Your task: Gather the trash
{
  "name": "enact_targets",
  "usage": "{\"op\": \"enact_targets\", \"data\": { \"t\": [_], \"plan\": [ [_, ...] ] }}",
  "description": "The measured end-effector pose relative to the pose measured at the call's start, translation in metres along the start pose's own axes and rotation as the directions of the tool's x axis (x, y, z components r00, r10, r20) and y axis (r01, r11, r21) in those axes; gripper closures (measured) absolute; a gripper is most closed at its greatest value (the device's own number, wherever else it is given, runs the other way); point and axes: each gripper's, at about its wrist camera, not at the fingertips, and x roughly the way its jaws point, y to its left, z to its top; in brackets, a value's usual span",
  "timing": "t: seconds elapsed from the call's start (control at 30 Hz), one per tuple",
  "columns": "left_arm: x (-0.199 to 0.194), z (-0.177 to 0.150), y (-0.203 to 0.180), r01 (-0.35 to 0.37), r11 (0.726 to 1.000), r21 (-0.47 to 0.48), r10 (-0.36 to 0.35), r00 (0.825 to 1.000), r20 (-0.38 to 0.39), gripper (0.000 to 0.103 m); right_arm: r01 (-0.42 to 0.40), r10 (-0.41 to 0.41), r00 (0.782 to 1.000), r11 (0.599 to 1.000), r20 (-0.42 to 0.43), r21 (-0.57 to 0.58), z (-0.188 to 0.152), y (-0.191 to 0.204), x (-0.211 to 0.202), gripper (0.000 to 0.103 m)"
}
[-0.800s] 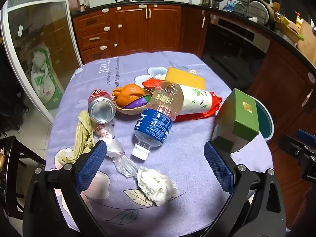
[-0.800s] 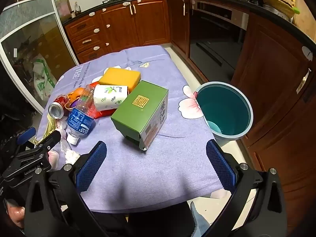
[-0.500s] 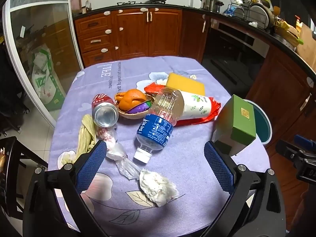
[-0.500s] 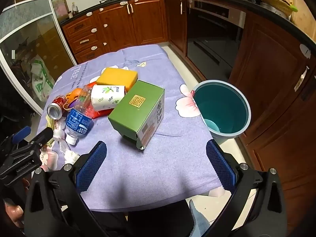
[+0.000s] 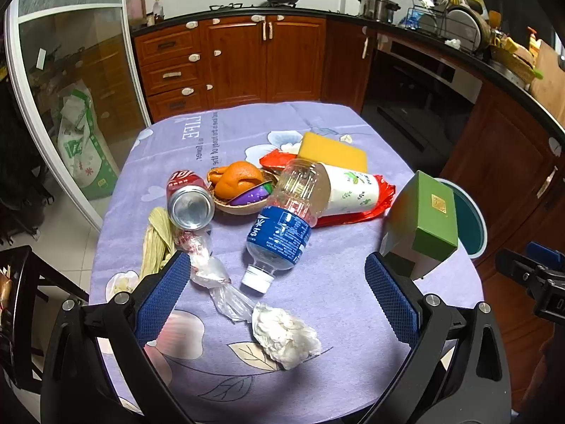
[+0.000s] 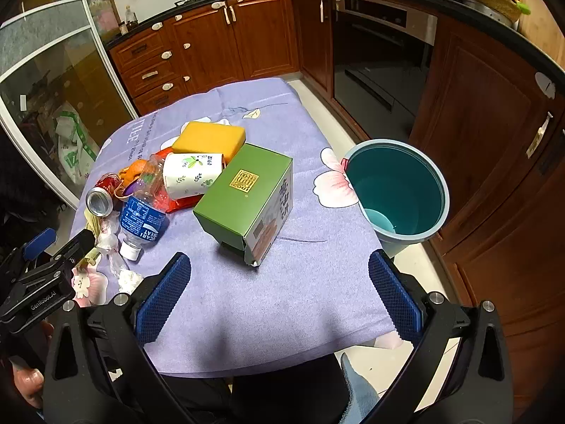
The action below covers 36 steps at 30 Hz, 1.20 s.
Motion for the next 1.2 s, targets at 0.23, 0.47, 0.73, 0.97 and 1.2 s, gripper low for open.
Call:
{"op": "enact_targets", "data": {
  "t": [0.23,0.47,0.73,0.97,1.2],
  "plan": [
    [0.005,-0.002,0.004,-0.002,1.000,-0.008,0.001,1.000,-0.015,0.004,0.000,0.000,1.000,1.000,-0.020,0.008,-0.001,0.001,0.006,0.006],
    [0.008,-0.003,0.003,-0.002,1.000,0.002,0.002,1.000,-0.018,0.004,0.000,0.001,0.999,1.000,-0.034,0.016,-0.002,0.002,0.010,0.006],
    [0.012,-0.006,0.002,-0.004,1.000,0.014,0.004,1.000,-0.021,0.004,0.002,0.000,0.999,0.999,-0.048,0.033,-0.001,0.000,0.016,0.006],
    [0.012,-0.006,0.002,-0.004,1.000,0.014,0.004,1.000,-0.020,0.004,0.005,-0.003,0.999,0.999,-0.053,0.040,-0.003,-0.001,0.018,0.006],
    [0.014,-0.008,0.003,-0.004,1.000,0.012,0.004,1.000,-0.022,0.004,0.010,-0.007,0.998,0.999,-0.060,0.046,-0.003,-0.002,0.020,0.006]
  ]
}}
